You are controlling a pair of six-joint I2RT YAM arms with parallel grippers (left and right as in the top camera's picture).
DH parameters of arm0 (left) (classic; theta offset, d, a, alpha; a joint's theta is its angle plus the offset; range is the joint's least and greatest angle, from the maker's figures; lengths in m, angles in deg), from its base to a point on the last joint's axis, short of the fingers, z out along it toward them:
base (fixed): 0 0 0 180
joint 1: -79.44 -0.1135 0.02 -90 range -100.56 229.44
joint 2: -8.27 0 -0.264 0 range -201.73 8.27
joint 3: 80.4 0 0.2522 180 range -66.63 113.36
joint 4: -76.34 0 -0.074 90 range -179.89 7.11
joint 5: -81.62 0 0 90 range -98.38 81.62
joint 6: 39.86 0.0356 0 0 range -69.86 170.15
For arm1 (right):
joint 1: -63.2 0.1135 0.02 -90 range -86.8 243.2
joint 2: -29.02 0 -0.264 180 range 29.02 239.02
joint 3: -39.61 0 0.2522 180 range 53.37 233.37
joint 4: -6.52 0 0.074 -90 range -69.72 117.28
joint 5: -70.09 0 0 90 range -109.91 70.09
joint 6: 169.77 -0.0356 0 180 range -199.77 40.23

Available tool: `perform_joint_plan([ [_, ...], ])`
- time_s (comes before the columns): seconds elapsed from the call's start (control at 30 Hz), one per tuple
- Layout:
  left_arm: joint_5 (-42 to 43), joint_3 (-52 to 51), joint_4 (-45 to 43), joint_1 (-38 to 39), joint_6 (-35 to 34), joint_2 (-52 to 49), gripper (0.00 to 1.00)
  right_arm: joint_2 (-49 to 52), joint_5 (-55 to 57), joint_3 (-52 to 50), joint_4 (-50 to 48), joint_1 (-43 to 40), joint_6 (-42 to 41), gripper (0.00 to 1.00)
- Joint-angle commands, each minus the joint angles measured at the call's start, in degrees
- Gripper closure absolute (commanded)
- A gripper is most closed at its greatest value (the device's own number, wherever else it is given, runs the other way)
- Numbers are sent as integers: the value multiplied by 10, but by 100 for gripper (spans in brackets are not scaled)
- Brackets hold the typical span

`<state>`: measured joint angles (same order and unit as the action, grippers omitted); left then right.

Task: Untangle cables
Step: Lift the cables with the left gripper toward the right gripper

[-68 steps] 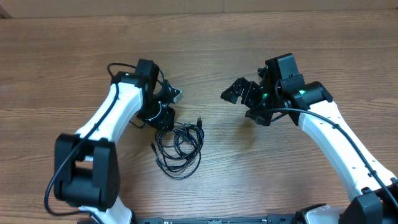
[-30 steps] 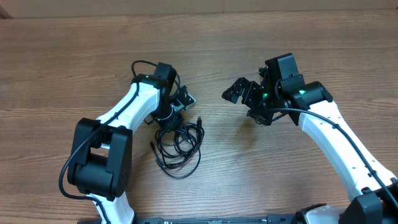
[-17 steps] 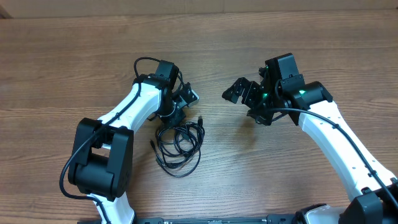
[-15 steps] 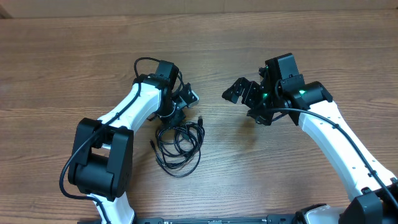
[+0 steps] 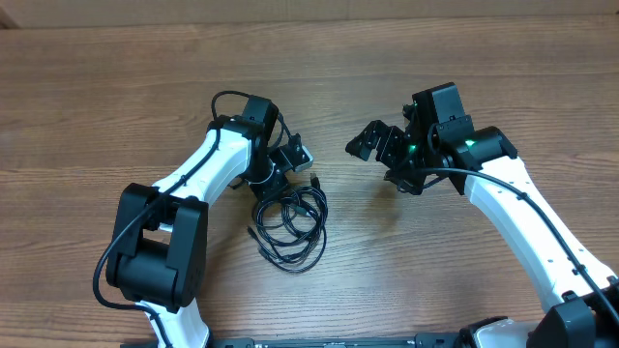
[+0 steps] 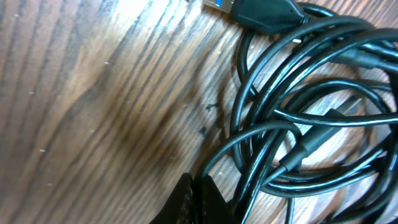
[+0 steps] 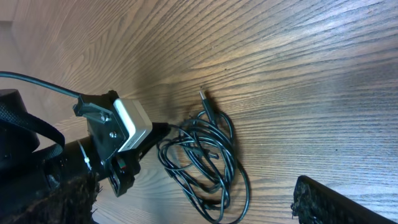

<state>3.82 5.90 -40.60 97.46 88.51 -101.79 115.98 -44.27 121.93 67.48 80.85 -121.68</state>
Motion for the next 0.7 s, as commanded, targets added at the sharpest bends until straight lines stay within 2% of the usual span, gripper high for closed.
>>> perform_joint_plan([
  [0.0, 53, 24, 9, 0, -84, -8, 96, -1, 8, 1, -1, -1, 4, 0],
  [0.07, 85, 45, 28, -5, -100, -8, 95, -1, 8, 1, -1, -1, 4, 0],
  [0.23, 227, 160, 102, -32, -118, -8, 96, -1, 8, 1, 1, -1, 4, 0],
  [0.5, 242, 291, 84, -66, -330, -8, 96, -1, 5, 1, 14, -1, 9, 0],
  [0.67, 243, 298, 42, -70, -465, -8, 96, -1, -79, 1, -16, 3, 131, 0],
])
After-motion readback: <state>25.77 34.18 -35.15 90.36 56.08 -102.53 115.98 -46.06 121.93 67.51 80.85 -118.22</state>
